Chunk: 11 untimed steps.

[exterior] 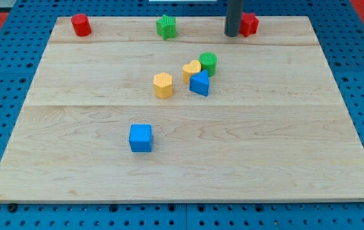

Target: Move away the yellow heart from blue triangle and green circle

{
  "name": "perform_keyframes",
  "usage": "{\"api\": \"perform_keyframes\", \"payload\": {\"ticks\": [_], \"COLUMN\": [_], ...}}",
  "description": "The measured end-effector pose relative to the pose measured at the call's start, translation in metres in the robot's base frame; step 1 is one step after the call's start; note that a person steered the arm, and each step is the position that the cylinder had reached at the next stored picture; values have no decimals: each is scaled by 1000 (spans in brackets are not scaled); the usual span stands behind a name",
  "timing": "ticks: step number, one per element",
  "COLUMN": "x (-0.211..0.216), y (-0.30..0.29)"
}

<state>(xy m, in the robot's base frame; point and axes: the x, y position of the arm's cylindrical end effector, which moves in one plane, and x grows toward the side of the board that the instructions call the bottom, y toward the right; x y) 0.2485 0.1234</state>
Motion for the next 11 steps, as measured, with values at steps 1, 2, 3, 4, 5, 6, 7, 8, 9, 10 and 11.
{"api": "perform_keyframes", "payload": {"ticks": [1, 2, 3, 4, 5, 6, 7, 8, 9, 10, 11], "x": [40, 79, 87, 97, 112, 125, 122, 122, 122, 122, 122], "y": [19, 3, -21, -61, -83, -87, -102, -123, -138, -180, -237]}}
